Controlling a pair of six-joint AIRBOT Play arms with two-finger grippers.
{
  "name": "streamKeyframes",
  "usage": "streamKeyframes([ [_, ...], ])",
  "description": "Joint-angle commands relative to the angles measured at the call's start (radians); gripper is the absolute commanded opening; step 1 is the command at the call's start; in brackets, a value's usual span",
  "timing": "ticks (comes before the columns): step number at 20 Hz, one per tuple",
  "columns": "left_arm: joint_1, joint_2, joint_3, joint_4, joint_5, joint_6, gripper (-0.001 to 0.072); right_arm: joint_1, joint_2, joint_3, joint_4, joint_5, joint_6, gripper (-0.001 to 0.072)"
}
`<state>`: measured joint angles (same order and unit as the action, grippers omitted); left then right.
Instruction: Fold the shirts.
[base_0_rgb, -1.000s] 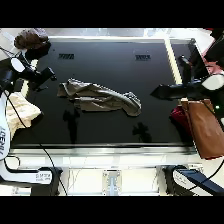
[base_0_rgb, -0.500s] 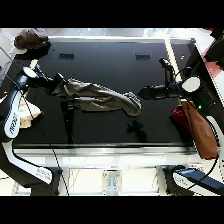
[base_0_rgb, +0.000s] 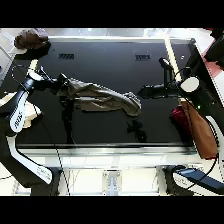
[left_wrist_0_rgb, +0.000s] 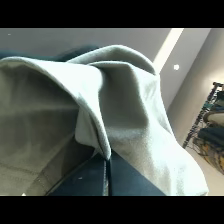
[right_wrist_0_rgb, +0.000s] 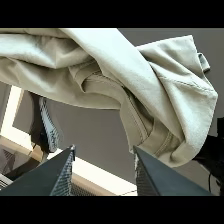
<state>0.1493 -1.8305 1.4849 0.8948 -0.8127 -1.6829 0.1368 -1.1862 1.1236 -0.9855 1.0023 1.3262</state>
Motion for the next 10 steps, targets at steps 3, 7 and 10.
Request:
streamKeyframes([
  [3, 0.003, 0.021, 0.001, -0.006, 0.006, 0.028, 0.0012, 0.001, -0.079, -0.002, -0.026, 0.052, 0.000, 0.0407],
  [7, 0.003, 0.046, 0.001, -0.006, -0.015, 0.048, 0.0012, 0.000, -0.217, -0.002, -0.031, 0.010, 0.000, 0.0407],
  [10, 0.003, 0.056, 0.001, -0.006, -0.026, 0.076, 0.0012, 0.000, -0.255, -0.001, -0.023, -0.069, 0.000, 0.0407],
])
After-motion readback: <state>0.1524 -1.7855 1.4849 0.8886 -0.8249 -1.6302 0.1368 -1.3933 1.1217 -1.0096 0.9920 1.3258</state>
